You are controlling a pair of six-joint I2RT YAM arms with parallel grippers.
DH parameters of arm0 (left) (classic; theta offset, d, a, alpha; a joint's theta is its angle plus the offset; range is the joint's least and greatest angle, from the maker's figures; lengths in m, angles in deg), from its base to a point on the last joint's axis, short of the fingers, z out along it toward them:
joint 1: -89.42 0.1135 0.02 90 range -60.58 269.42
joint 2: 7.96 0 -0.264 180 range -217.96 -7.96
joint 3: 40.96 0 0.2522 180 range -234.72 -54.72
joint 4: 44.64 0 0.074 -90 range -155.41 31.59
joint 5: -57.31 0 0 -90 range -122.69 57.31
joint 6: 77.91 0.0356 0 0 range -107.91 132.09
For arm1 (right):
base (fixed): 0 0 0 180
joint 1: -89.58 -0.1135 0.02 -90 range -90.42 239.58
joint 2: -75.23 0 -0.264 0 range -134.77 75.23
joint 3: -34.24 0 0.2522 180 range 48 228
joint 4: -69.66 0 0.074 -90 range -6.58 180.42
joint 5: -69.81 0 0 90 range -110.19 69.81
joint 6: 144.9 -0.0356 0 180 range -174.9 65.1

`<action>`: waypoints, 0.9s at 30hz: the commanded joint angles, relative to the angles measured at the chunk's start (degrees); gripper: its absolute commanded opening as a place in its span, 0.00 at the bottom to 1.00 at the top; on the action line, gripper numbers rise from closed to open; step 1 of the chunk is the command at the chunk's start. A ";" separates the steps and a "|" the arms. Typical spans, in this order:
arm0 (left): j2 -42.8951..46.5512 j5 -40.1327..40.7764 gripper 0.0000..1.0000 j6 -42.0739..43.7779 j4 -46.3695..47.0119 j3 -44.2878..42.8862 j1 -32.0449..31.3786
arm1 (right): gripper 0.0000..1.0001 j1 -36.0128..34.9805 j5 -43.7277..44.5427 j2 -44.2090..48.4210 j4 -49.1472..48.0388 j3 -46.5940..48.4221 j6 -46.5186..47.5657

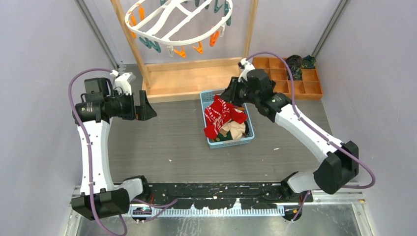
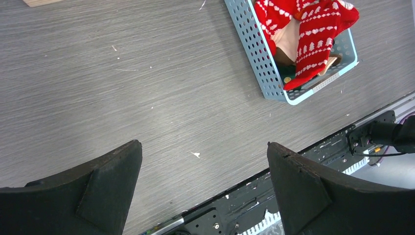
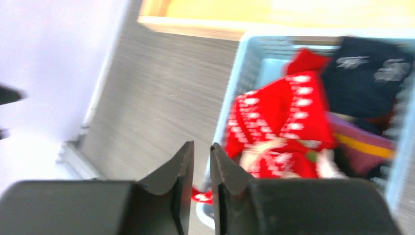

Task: Remove the socks clipped to the hanger
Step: Place the sock in the bin.

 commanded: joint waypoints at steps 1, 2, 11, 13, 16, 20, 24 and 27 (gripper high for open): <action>-0.47 -0.70 1.00 -0.13 1.26 -1.97 1.40 | 0.21 -2.78 -16.50 0.12 -14.40 -8.17 -13.77; -0.71 -0.96 1.00 -0.07 1.05 -2.40 1.88 | 0.17 -3.26 -19.33 -0.60 -17.62 -10.46 -16.51; -2.06 -1.03 1.00 0.58 -0.11 -3.75 3.55 | 0.02 3.35 -24.09 -10.10 -39.34 -28.56 -29.13; -2.17 -1.29 1.00 0.40 -0.25 -4.05 3.68 | 0.01 5.24 -20.66 -12.09 -36.69 -28.18 -26.05; -2.11 -1.40 1.00 0.36 -0.33 -4.43 3.78 | 0.01 5.41 -13.49 -13.42 -29.86 -25.42 -19.01; -1.85 -1.17 1.00 0.50 -0.42 -4.66 3.91 | 0.02 5.37 -10.68 -11.77 -25.87 -23.55 -15.81; -2.36 -1.25 1.00 0.62 -0.43 -4.65 4.07 | 0.13 5.46 -17.05 -5.53 -24.66 -19.79 -18.66; -3.06 -1.48 1.00 0.62 -0.43 -4.90 4.31 | 0.15 5.69 -19.60 -3.27 -21.02 -15.68 -20.19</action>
